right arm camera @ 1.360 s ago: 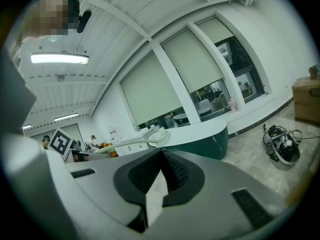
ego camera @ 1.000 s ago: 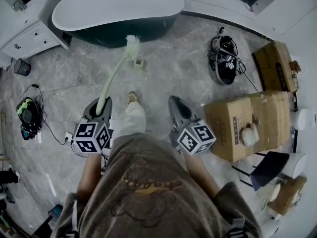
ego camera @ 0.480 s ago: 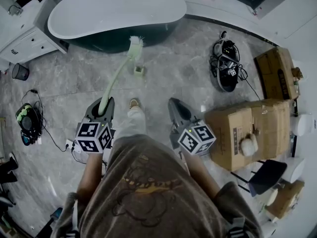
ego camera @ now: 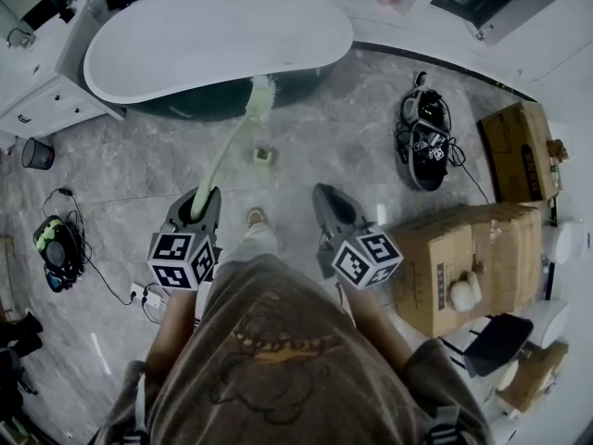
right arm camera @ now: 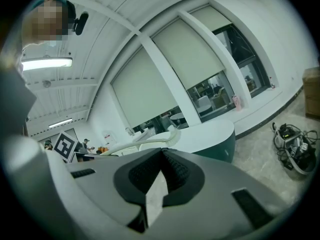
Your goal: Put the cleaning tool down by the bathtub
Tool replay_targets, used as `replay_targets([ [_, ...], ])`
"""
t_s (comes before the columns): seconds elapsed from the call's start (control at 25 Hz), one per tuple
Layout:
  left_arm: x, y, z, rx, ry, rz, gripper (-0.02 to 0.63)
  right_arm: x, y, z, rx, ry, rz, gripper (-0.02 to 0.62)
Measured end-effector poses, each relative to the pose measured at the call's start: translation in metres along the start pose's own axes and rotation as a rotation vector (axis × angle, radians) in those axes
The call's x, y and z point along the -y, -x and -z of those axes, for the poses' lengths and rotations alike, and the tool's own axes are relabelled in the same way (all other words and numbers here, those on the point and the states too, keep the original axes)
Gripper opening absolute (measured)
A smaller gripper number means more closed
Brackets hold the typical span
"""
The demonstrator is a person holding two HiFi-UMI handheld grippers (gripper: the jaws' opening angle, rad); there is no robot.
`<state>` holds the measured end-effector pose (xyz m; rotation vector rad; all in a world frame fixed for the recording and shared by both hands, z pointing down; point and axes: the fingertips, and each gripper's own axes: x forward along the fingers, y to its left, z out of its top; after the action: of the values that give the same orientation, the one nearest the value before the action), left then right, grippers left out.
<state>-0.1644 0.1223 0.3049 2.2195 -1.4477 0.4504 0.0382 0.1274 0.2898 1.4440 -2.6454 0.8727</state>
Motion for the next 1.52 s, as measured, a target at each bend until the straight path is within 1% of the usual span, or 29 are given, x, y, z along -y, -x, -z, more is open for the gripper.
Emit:
replay_targets([
  [0.32, -0.040, -0.049, -0.038, -0.013, -0.022, 0.022, 0.067, 0.013, -0.063, -0.026, -0.006, -0.009, 0.017, -0.002],
  [0.6, -0.063, -0.089, -0.062, -0.024, -0.037, 0.051, 0.067, 0.028, -0.095, -0.043, 0.007, -0.014, 0.059, -0.002],
  [0.88, -0.067, -0.118, -0.082, -0.023, -0.019, 0.086, 0.067, 0.040, -0.109, -0.059, 0.020, -0.008, 0.086, -0.002],
  [1.0, -0.066, -0.131, -0.086, -0.026, -0.027, 0.088, 0.067, 0.048, -0.114, -0.066, 0.029, -0.012, 0.089, -0.002],
  [1.32, -0.063, -0.157, -0.095, -0.034, -0.035, 0.058, 0.067, 0.074, -0.130, -0.082, 0.029, -0.011, 0.081, -0.002],
  [1.52, -0.065, -0.171, -0.091, -0.050, -0.029, 0.040, 0.067, 0.090, -0.142, -0.082, 0.012, -0.021, 0.080, -0.002],
])
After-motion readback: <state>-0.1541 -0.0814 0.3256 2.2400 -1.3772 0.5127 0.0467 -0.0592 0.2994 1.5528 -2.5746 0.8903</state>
